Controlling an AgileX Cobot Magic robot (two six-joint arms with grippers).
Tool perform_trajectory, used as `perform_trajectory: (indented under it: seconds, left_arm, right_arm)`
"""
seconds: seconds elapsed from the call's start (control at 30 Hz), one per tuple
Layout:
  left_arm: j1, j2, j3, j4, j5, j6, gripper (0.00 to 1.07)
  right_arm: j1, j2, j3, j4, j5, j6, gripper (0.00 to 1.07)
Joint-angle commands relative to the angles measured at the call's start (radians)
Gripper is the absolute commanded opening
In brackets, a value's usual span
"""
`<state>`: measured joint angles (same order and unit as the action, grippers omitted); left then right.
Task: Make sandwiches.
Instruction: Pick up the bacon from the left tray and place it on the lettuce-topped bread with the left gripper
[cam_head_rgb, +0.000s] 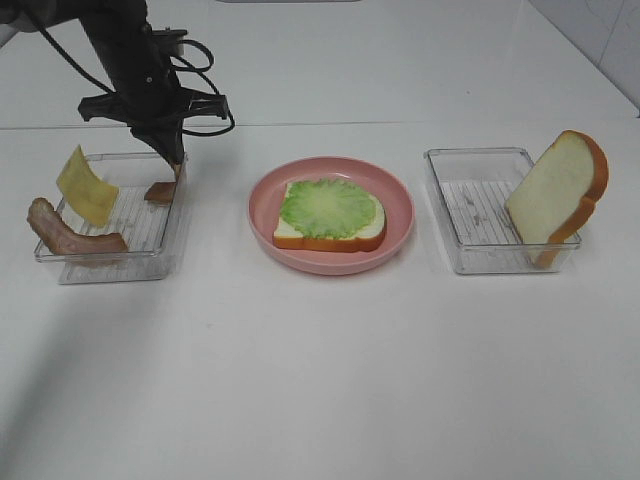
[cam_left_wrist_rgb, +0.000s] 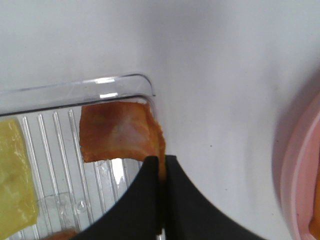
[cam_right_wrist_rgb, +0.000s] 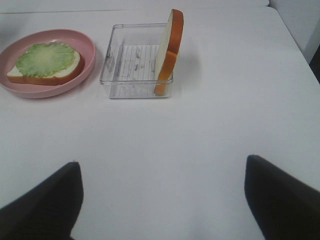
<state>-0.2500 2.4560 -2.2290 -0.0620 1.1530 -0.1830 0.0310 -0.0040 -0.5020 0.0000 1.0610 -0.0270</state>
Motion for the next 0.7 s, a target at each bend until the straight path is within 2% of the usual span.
perform_trajectory:
  seconds: [0.03, 0.33, 0.37, 0.4, 0.43, 0.5, 0.6, 0.63, 0.7]
  left_arm:
    - [-0.025, -0.075, -0.003, -0.006, 0.033, 0.011, 0.0]
    - [-0.088, -0.219, -0.003, -0.048, 0.033, 0.019, 0.0]
    - [-0.105, -0.236, -0.003, -0.093, 0.02, 0.023, 0.0]
    - [-0.121, -0.242, -0.006, -0.152, 0.001, 0.05, 0.0]
    - [-0.121, -0.242, -0.006, -0.152, 0.001, 0.05, 0.0]
    - [-0.15, -0.239, -0.006, -0.244, -0.037, 0.097, 0.0]
    - [-0.157, -0.235, -0.006, -0.268, -0.051, 0.111, 0.0]
    - [-0.171, -0.224, -0.006, -0.325, -0.084, 0.143, 0.0]
    - [-0.179, -0.218, -0.006, -0.348, -0.106, 0.158, 0.0]
  right_arm:
    - [0.0, -0.021, 0.001, 0.0, -0.011, -0.009, 0.85]
    - [0.0, -0.021, 0.001, 0.0, -0.011, -0.009, 0.85]
    - [0.0, -0.021, 0.001, 0.0, -0.011, -0.009, 0.85]
    - [0.0, -0.021, 0.001, 0.0, -0.011, -0.009, 0.85]
    - [0.0, -0.021, 0.001, 0.0, -0.011, -0.009, 0.85]
    - [0.0, -0.021, 0.001, 0.0, -0.011, -0.009, 0.85]
    - [0.0, -0.021, 0.001, 0.0, -0.011, -0.009, 0.85]
    - [0.0, -0.021, 0.001, 0.0, -0.011, -0.009, 0.85]
    - [0.0, -0.021, 0.001, 0.0, -0.011, -0.009, 0.85]
